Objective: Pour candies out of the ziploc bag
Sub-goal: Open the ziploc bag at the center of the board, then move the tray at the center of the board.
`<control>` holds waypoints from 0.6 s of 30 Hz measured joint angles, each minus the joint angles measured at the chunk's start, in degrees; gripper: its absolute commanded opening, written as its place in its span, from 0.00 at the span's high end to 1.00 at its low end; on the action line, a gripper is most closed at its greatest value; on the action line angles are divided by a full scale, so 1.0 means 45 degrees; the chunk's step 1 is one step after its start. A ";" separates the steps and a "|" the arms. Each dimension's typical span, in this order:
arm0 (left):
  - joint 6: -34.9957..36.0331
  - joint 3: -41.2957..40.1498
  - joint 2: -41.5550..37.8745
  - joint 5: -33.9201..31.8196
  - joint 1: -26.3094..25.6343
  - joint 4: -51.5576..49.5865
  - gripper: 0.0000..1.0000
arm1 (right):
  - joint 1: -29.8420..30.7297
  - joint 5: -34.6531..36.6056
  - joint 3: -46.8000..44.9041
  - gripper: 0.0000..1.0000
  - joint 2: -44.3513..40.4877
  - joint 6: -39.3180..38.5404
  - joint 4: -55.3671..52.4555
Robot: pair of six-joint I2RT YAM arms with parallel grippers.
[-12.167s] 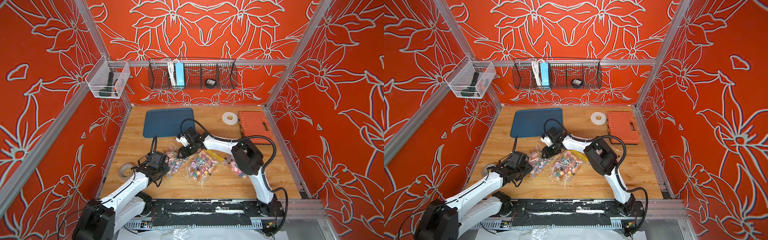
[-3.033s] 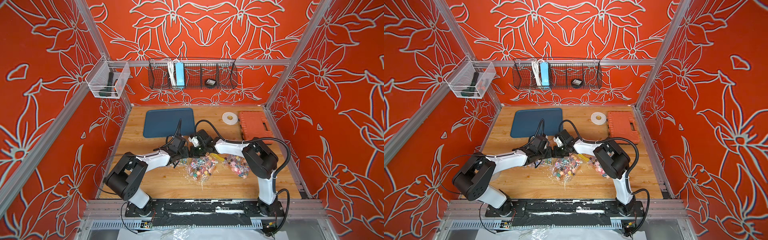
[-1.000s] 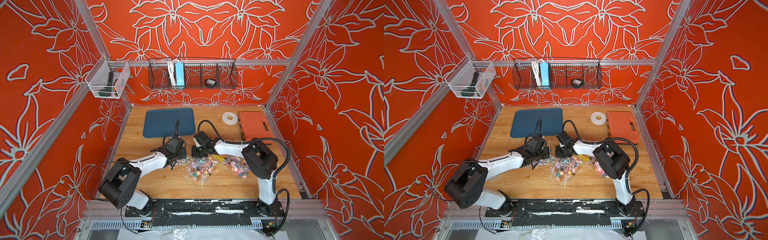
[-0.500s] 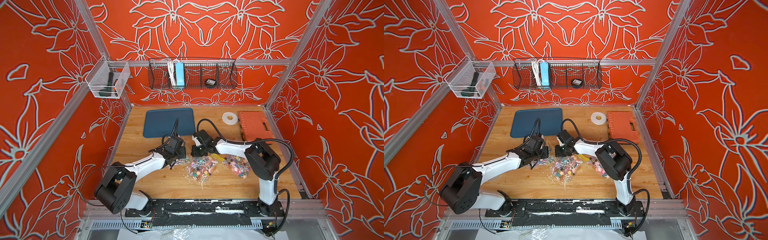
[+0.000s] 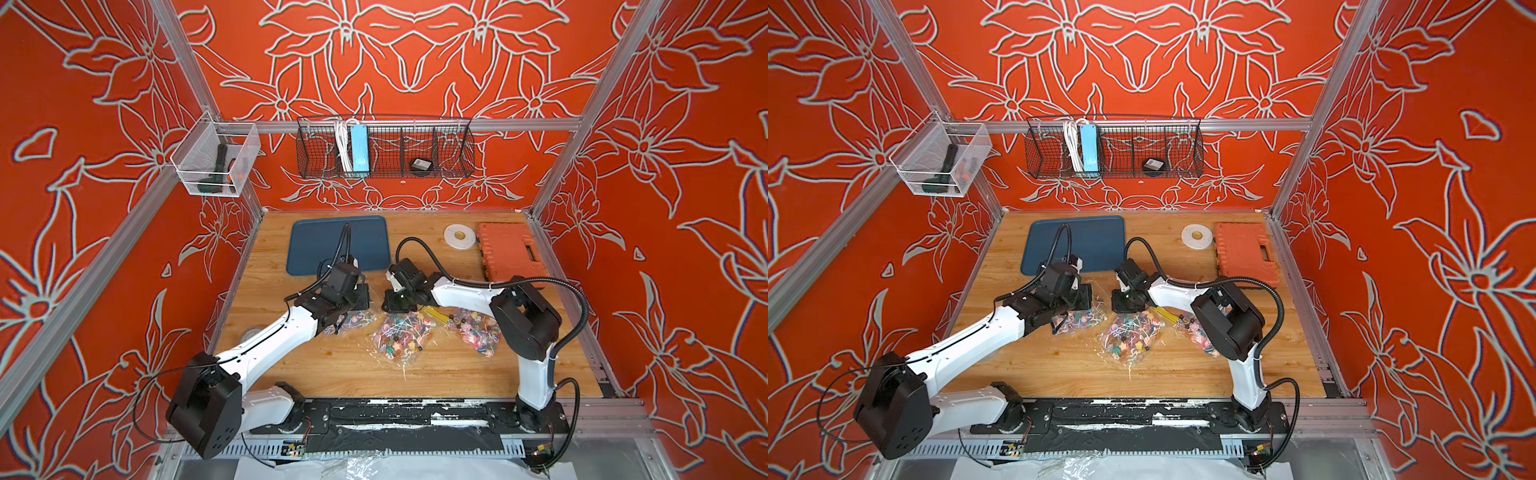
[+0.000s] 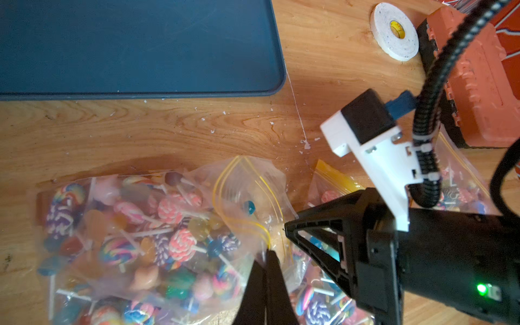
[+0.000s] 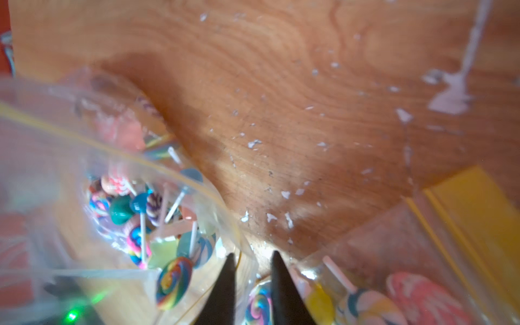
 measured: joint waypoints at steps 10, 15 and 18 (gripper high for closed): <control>-0.0136 -0.0539 -0.0010 0.0034 0.0000 0.0146 1.00 | -0.2516 -0.0321 0.2487 1.00 -0.0777 -0.0811 -0.1209; -0.0325 -0.0821 -0.0058 0.0175 0.0000 0.0335 1.00 | -0.2958 -0.0845 0.5362 0.85 0.1277 -0.1001 -0.1234; -0.0364 -0.0831 -0.0063 0.0287 0.0000 0.0403 1.00 | -0.2895 -0.0792 0.7028 0.70 0.3045 -0.1117 -0.1622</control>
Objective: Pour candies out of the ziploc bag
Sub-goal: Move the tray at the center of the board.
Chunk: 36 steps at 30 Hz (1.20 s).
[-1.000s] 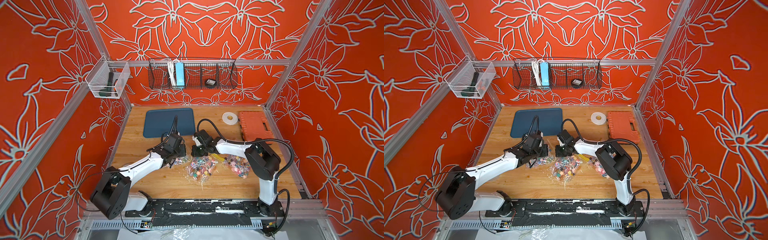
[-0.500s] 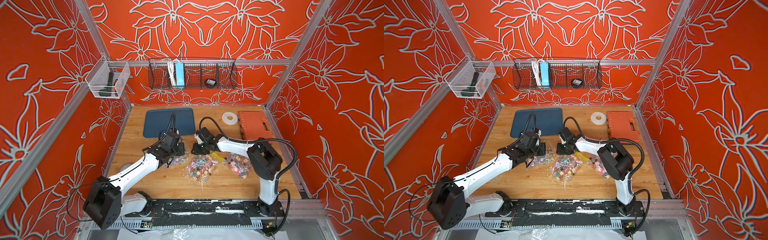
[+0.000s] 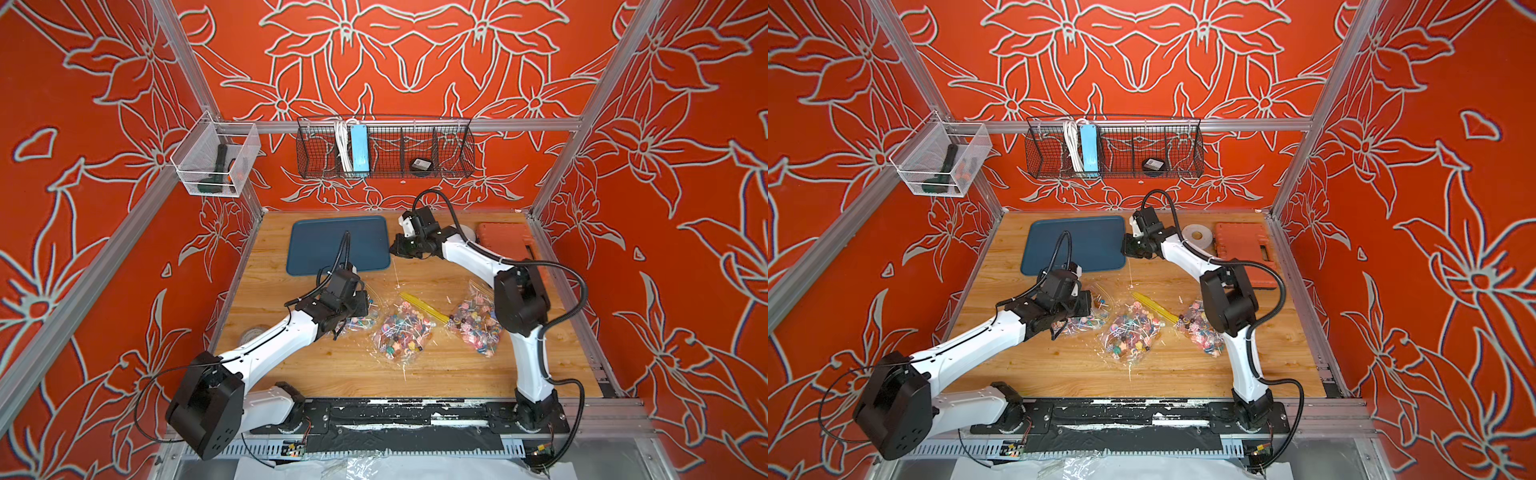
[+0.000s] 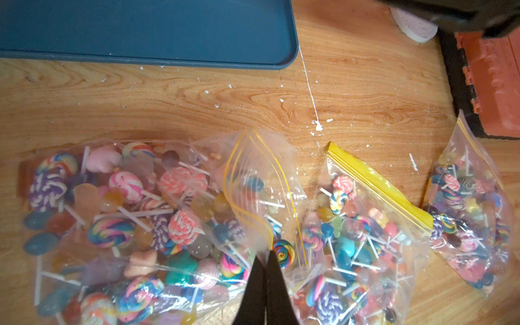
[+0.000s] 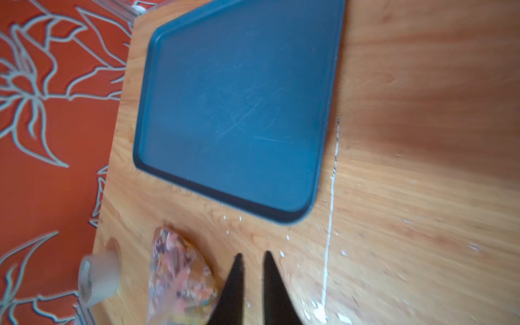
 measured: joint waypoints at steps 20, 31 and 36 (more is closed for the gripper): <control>-0.0024 -0.0330 -0.0296 0.0301 0.0000 0.0306 1.00 | 0.0724 0.4235 0.5882 0.70 0.4639 -0.1122 -0.4274; -0.0019 -0.0355 -0.0374 0.0311 0.0000 0.0374 1.00 | 0.1161 0.6018 0.6246 0.76 0.4823 -0.1297 -0.4930; -0.0024 -0.0355 -0.0398 0.0340 0.0000 0.0374 1.00 | 0.1341 0.7383 0.6033 0.84 0.4745 -0.1491 -0.5187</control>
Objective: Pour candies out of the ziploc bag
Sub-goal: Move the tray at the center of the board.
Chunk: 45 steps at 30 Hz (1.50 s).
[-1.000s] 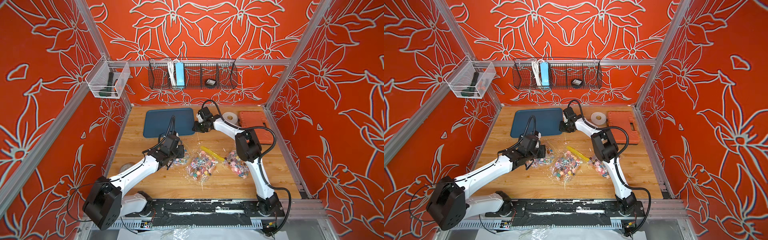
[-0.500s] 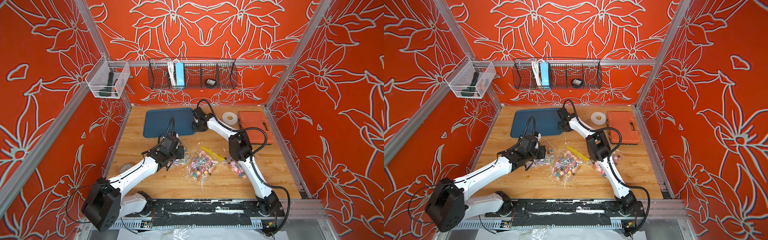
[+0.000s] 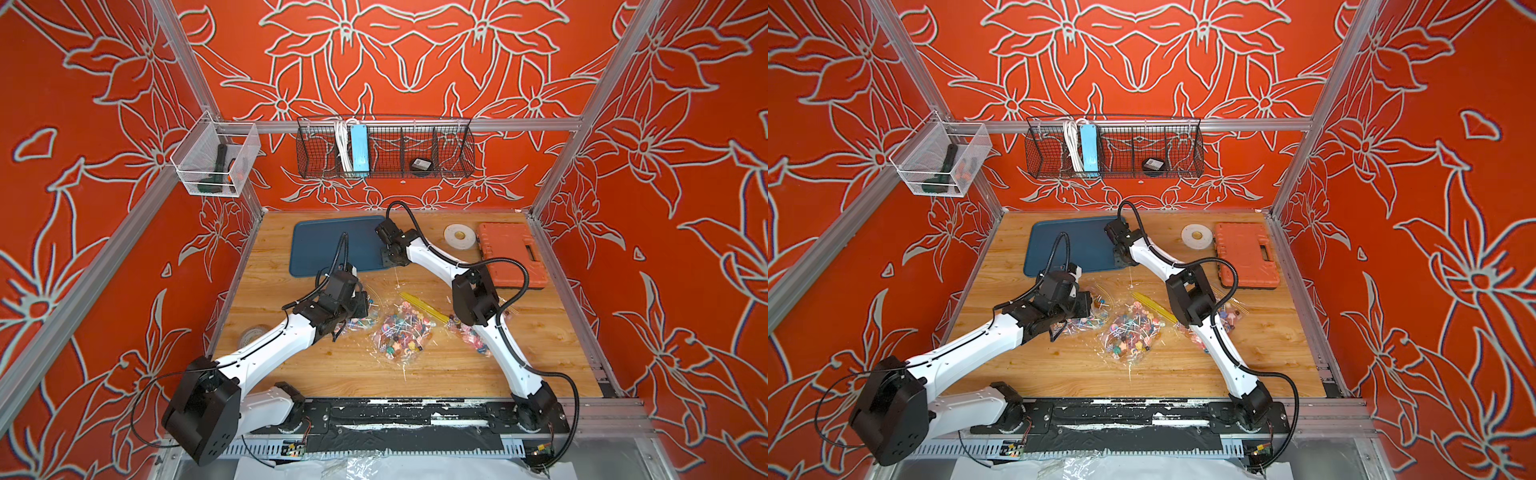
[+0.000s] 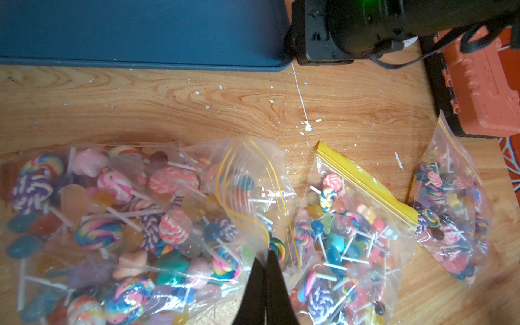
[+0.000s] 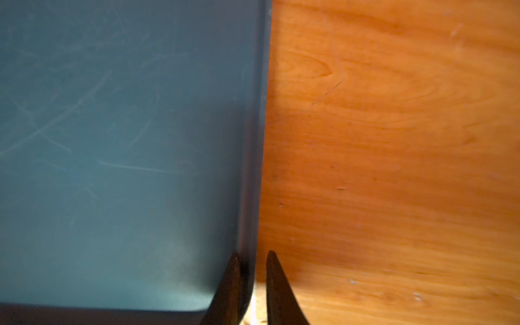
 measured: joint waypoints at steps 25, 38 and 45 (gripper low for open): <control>-0.0039 -0.0044 -0.0364 0.0044 0.0000 -0.0015 1.00 | -0.1739 0.2035 -0.7106 1.00 -0.4158 0.0010 0.0821; -0.0039 -0.0044 -0.0374 0.0044 0.0000 -0.0049 1.00 | -0.2283 0.2016 -0.8369 1.00 -0.4911 0.0019 0.1083; -0.0083 -0.0044 -0.0379 0.0083 0.0000 -0.0107 1.00 | -0.2273 0.1977 -0.8612 0.63 -0.5071 0.0044 0.1088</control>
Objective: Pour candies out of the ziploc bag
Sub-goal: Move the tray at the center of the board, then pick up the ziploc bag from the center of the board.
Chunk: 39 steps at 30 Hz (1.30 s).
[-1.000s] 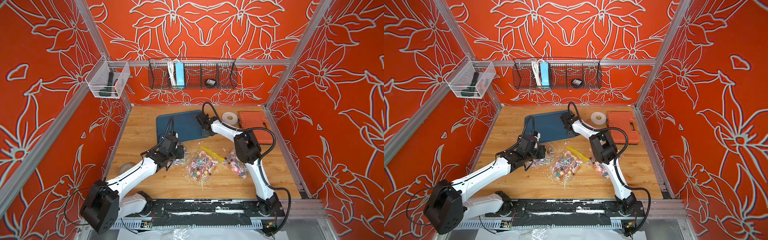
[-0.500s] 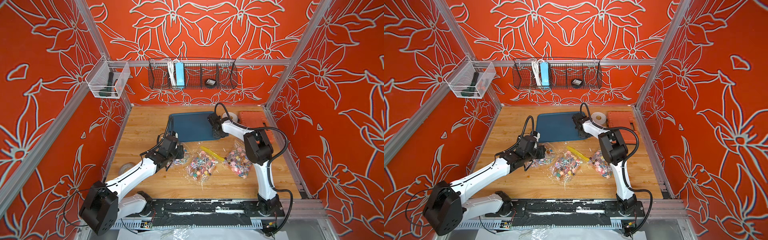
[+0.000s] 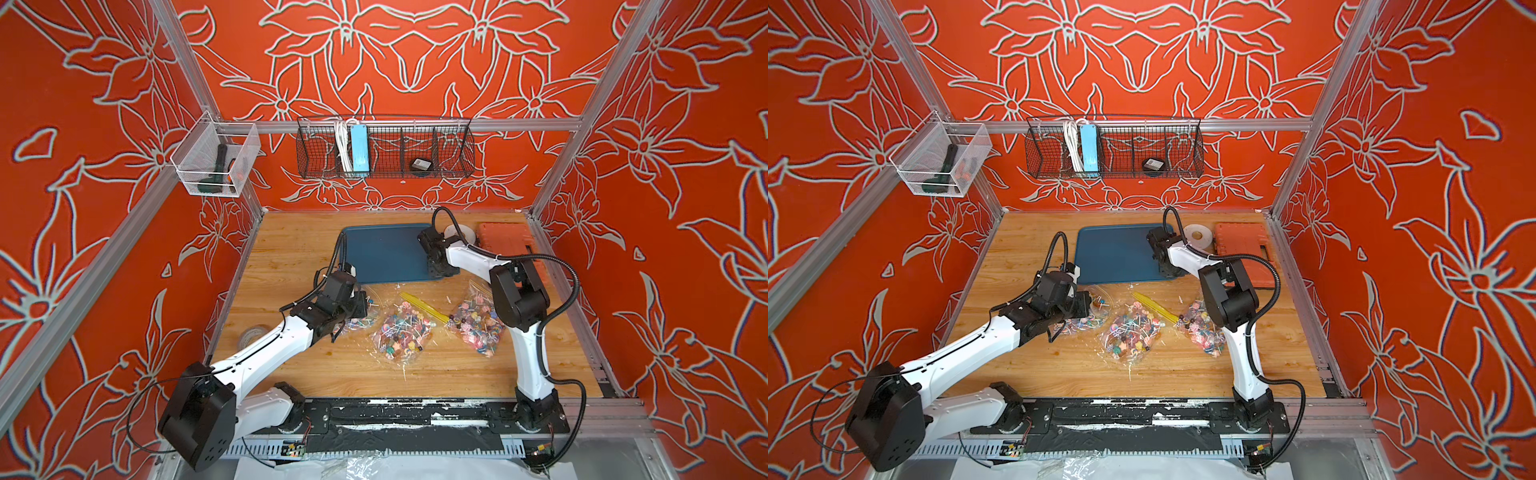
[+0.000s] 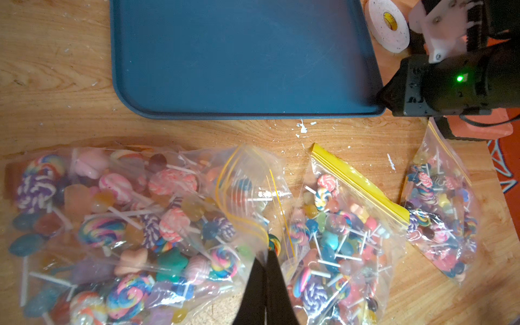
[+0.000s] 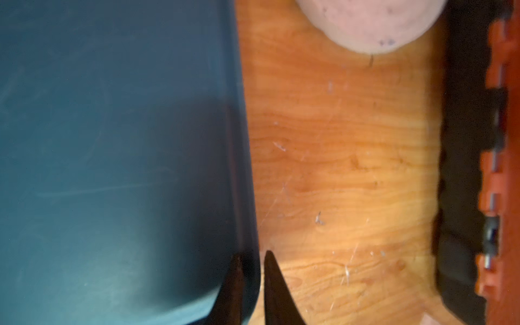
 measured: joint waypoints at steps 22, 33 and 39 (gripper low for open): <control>0.0117 0.0976 0.0957 0.0588 0.0000 -0.1122 1.00 | 0.0831 -1.0452 -0.5663 0.21 -0.6926 0.0923 0.3390; 0.0262 0.1166 0.0661 0.0607 0.0000 -0.1564 0.60 | 0.3104 -1.2080 -0.4663 0.18 -0.4643 0.3536 0.5668; 0.0219 0.1258 -0.0248 0.0087 0.0083 -0.2127 0.45 | 0.3366 -1.2162 -0.4201 0.17 -0.4099 0.3740 0.5833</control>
